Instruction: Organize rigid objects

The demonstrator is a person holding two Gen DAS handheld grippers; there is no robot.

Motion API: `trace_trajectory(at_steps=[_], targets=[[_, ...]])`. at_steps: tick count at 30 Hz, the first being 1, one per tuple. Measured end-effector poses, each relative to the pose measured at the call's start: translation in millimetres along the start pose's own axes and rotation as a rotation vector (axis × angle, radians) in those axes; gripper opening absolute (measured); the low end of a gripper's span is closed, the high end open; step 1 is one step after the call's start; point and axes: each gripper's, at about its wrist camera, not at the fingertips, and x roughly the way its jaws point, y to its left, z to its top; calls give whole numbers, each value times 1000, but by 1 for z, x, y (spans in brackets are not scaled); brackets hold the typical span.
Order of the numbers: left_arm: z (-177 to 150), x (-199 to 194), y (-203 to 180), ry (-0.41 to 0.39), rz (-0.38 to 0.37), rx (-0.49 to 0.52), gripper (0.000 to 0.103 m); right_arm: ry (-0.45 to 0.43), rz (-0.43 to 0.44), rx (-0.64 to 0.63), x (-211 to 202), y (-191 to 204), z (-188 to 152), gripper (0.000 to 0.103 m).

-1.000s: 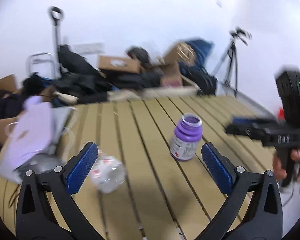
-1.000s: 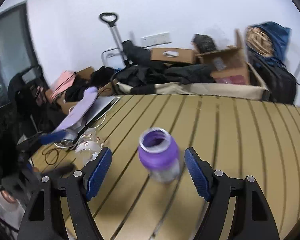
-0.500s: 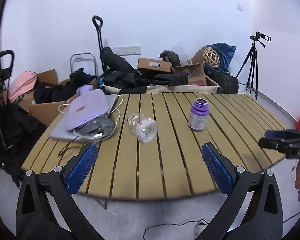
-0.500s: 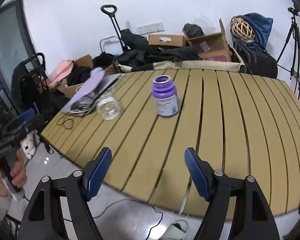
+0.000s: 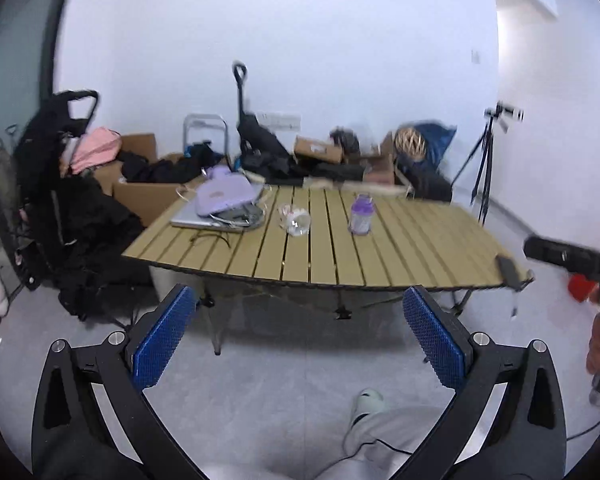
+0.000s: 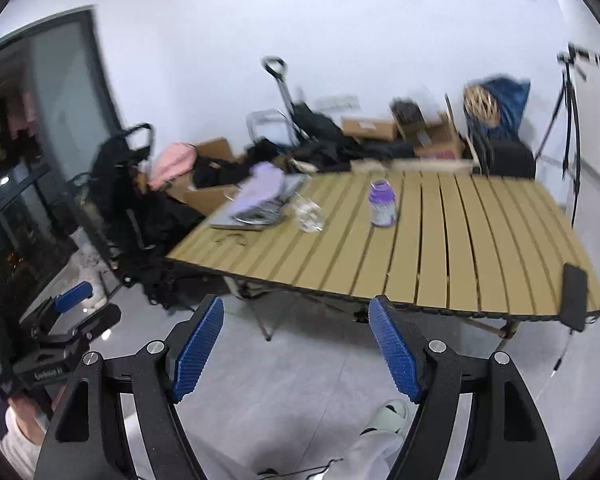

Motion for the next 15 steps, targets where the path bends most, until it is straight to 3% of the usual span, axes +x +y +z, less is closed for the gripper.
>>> trace_trajectory(at_steps=[3, 8, 11, 15], targets=[[-19, -61, -3, -60, -8, -3, 103, 6, 39, -18, -52, 29, -27, 81], [-68, -137, 1, -121, 29, -30, 103, -24, -56, -103, -116, 76, -103, 82], [-112, -176, -2, -150, 94, -25, 103, -41, -56, -174, -139, 99, -151, 82], [-160, -206, -14, -139, 81, 11, 103, -98, -68, -251, -160, 123, -211, 82]])
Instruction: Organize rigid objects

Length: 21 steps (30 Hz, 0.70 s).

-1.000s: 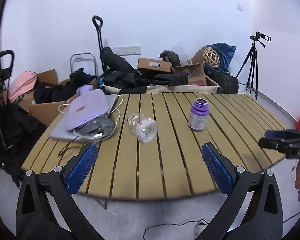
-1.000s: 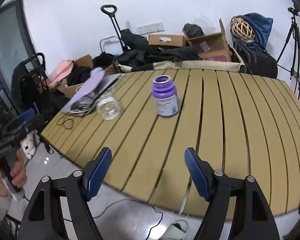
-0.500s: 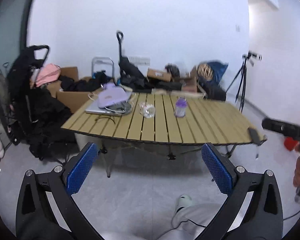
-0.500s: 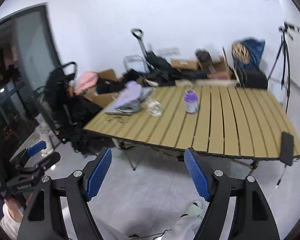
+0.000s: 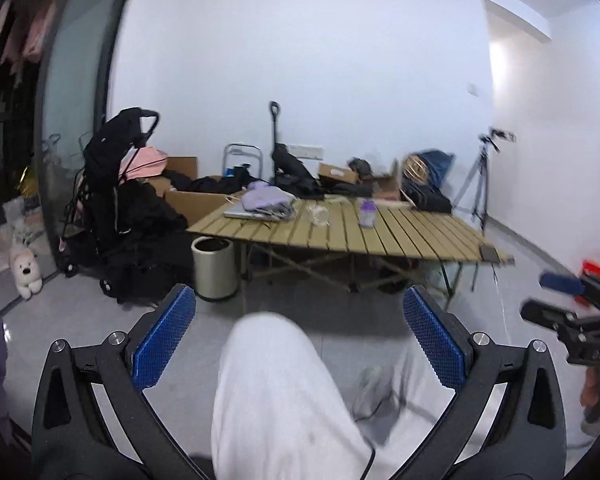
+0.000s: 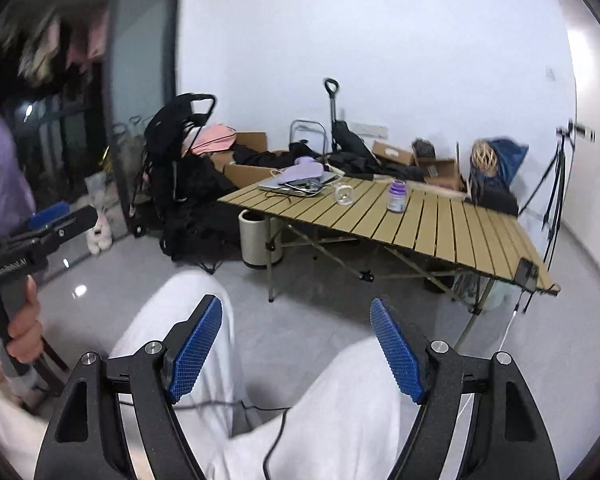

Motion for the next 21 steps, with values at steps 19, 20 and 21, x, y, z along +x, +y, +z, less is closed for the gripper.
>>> trace_trajectory(at_steps=[19, 20, 21], targets=[[-19, -41, -18, -42, 20, 4, 103, -60, -7, 67, -19, 24, -29, 82], [-19, -42, -19, -46, 20, 7, 103, -61, -12, 64, -20, 25, -29, 82], [-19, -42, -19, -48, 19, 11, 103, -62, -13, 63, -21, 24, -29, 82]])
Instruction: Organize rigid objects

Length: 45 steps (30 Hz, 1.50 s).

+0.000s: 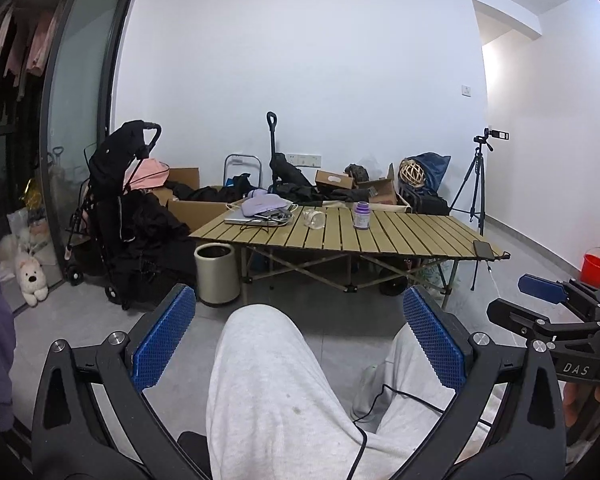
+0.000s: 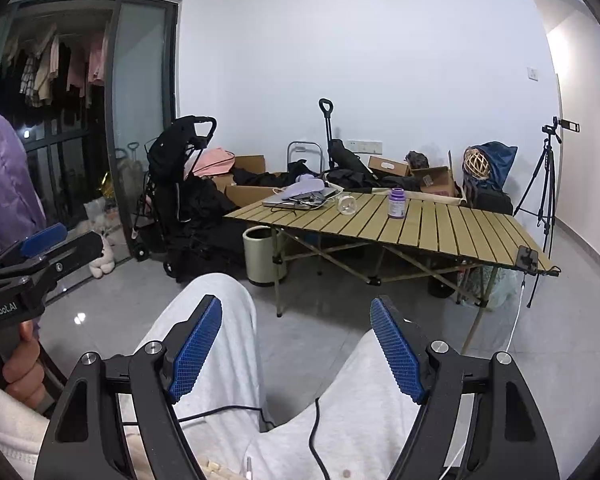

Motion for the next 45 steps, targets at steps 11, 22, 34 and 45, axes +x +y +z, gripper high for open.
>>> trace_trajectory(at_steps=[11, 22, 34, 45], targets=[[-1, -2, 0, 0, -3, 7, 103, -16, 15, 29, -4, -5, 1, 82], [0, -4, 1, 6, -3, 8, 103, -10, 15, 13, -3, 0, 1, 82], [0, -4, 0, 15, -7, 8, 103, -10, 14, 15, -4, -1, 1, 82], [1, -4, 0, 17, -8, 11, 103, -9, 15, 14, -4, -2, 0, 82]])
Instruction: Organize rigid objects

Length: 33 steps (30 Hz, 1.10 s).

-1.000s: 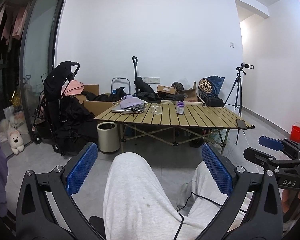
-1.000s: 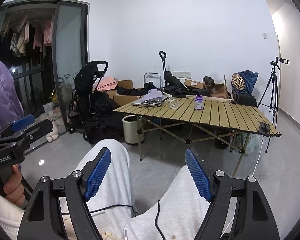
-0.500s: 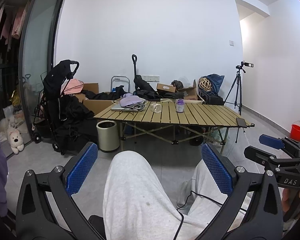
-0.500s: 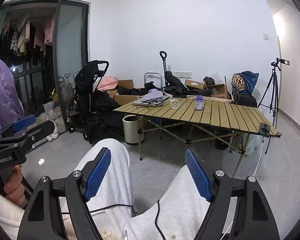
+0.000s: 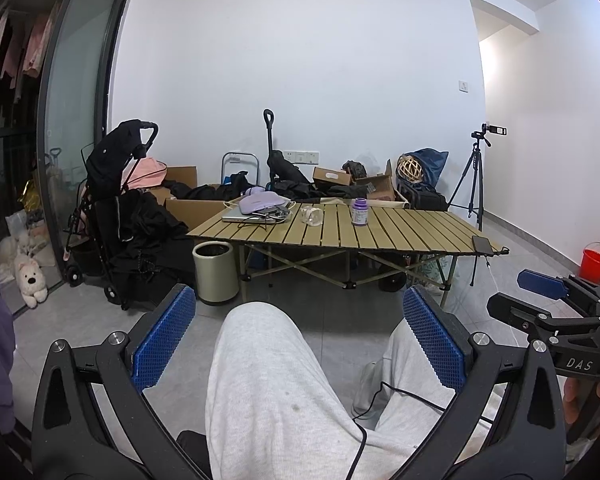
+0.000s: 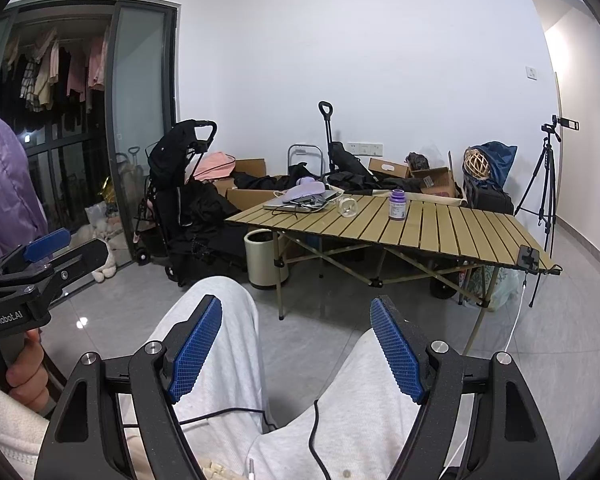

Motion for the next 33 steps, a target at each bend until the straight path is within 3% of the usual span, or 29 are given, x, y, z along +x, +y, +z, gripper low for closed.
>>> trace_trajectory(at_steps=[33], targets=[[4, 2, -1, 10, 0, 0, 103, 15, 2, 0, 0, 0, -5, 82]])
